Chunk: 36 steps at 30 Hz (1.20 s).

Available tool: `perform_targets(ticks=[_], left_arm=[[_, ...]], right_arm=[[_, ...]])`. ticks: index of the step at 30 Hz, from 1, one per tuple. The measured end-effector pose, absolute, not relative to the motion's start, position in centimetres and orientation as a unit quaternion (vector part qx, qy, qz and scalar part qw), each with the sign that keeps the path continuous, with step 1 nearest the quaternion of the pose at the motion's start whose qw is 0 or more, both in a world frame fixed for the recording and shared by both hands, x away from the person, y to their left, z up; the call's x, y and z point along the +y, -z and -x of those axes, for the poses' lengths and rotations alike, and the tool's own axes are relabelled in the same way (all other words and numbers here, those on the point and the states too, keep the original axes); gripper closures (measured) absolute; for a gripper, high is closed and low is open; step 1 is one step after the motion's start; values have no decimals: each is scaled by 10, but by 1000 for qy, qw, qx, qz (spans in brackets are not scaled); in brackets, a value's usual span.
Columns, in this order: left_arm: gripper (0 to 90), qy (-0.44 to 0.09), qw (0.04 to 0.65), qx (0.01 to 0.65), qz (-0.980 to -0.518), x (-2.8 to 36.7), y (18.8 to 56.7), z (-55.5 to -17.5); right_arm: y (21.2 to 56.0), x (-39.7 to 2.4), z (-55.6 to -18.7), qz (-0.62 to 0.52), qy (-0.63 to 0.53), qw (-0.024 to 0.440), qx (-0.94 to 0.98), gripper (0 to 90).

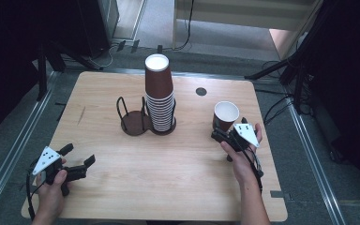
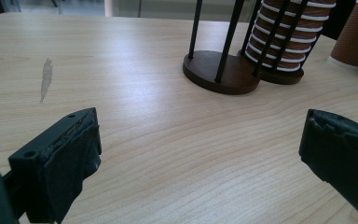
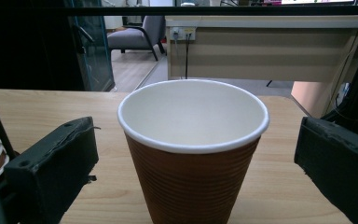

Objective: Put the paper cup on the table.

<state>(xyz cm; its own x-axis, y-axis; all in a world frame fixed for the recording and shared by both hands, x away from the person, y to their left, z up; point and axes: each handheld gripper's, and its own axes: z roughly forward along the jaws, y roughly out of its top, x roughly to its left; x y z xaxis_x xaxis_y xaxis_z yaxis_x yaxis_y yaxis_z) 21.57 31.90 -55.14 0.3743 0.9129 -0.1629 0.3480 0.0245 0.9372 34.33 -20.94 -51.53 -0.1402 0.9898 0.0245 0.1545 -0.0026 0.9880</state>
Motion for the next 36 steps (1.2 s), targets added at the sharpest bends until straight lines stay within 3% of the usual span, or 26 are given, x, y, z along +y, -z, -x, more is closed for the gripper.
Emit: perform_targets(ticks=[36], left_arm=[[0, -271, 524, 490, -642, 319, 551, -215]], right_arm=[[498, -238, -282, -491, -516, 417, 564, 0]])
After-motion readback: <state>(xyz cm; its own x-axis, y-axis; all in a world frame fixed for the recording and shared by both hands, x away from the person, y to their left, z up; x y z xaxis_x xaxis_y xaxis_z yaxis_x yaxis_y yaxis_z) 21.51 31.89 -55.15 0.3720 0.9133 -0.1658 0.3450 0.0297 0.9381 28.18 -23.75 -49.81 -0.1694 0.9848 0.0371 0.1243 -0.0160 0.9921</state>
